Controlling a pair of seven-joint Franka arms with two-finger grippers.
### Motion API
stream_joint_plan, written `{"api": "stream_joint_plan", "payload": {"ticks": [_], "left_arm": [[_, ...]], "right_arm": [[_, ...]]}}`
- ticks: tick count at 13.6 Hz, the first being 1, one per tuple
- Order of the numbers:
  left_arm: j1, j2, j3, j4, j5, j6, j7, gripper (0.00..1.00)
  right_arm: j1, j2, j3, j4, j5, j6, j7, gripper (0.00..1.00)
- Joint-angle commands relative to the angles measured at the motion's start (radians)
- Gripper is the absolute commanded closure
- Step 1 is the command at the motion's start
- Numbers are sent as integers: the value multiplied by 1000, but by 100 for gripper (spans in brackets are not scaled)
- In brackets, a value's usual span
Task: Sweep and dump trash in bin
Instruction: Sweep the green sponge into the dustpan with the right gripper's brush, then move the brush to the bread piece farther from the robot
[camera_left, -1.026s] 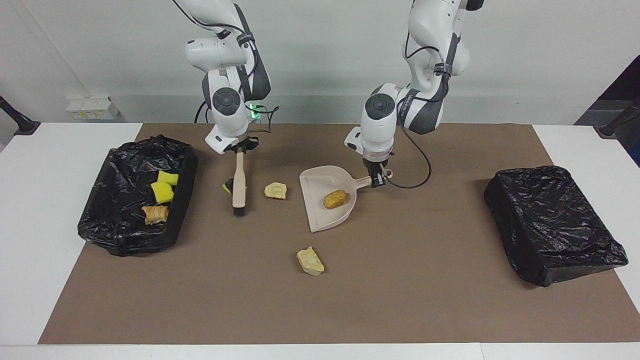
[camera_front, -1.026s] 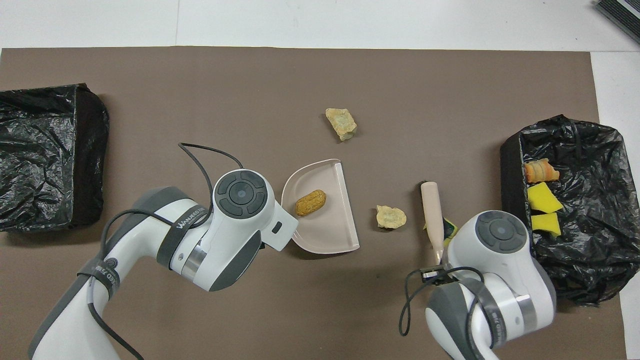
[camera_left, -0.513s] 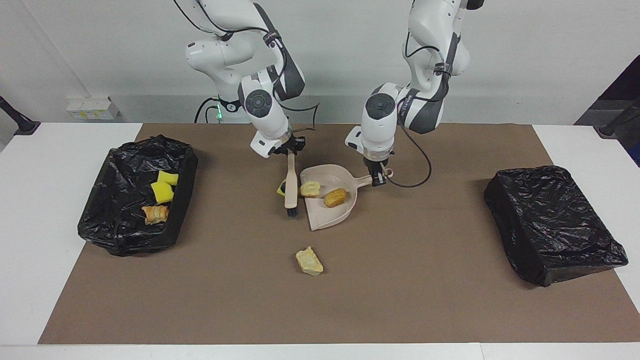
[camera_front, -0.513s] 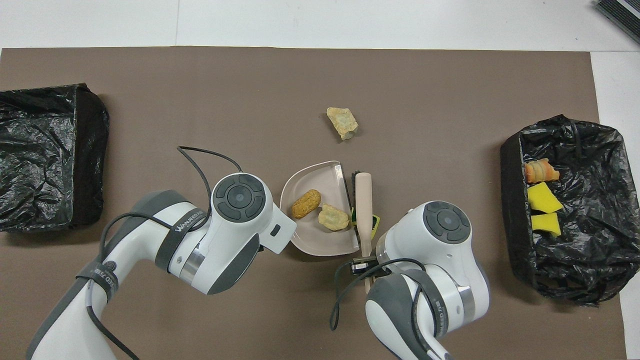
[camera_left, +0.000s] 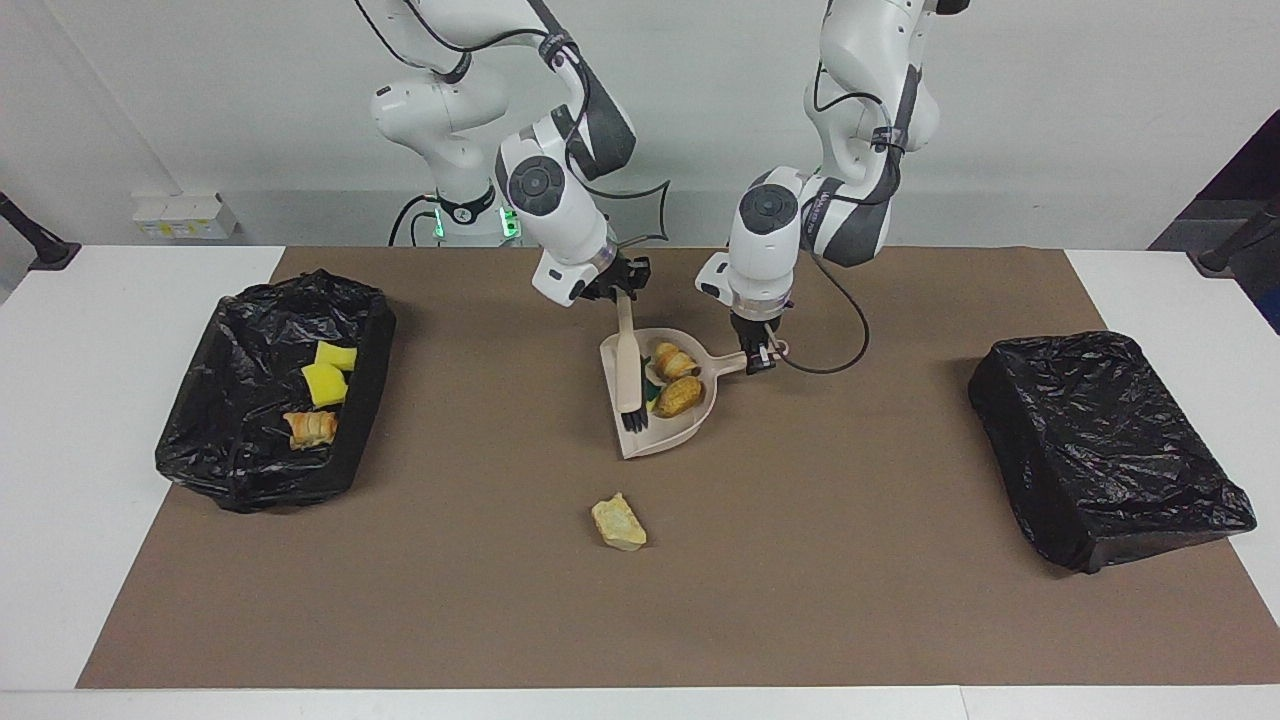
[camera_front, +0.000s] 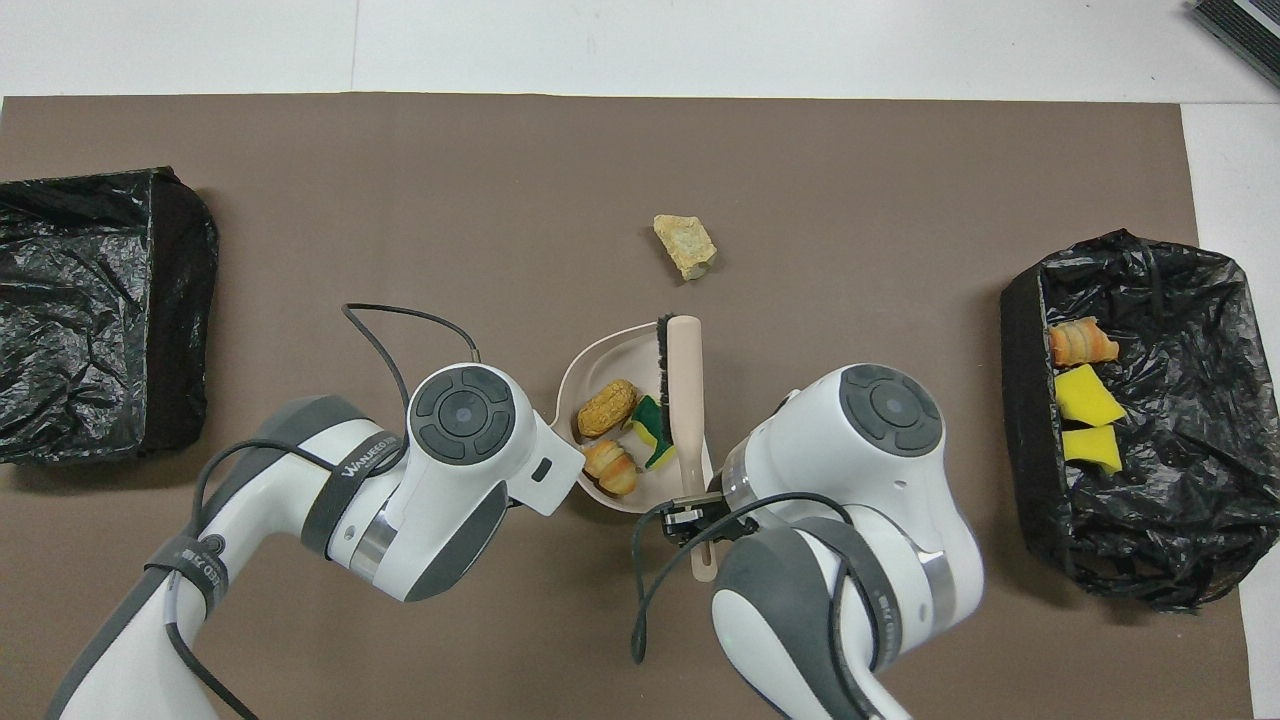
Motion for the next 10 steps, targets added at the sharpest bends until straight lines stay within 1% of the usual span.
{"api": "stream_joint_plan", "payload": {"ticks": [1, 2, 3, 4, 8, 10], "left_arm": [[-3, -13, 1, -42, 19, 31, -1, 100], [-3, -13, 1, -42, 19, 31, -1, 100], [-3, -13, 1, -42, 19, 31, -1, 100], [-3, -13, 1, -42, 19, 31, -1, 100], [2, -11, 1, -39, 16, 31, -8, 100], [11, -1, 3, -11, 13, 17, -12, 100]], "right_arm": [[-55, -33, -2, -7, -160, -36, -73, 100], [-70, -27, -3, -4, -259, -37, -146, 100], [-107, -12, -2, 30, -338, -45, -237, 100], [-127, 28, 0, 73, -398, -54, -322, 100], [-165, 191, 0, 272, -596, -47, -564, 100], [-172, 287, 0, 376, -685, -45, -589, 100]]}}
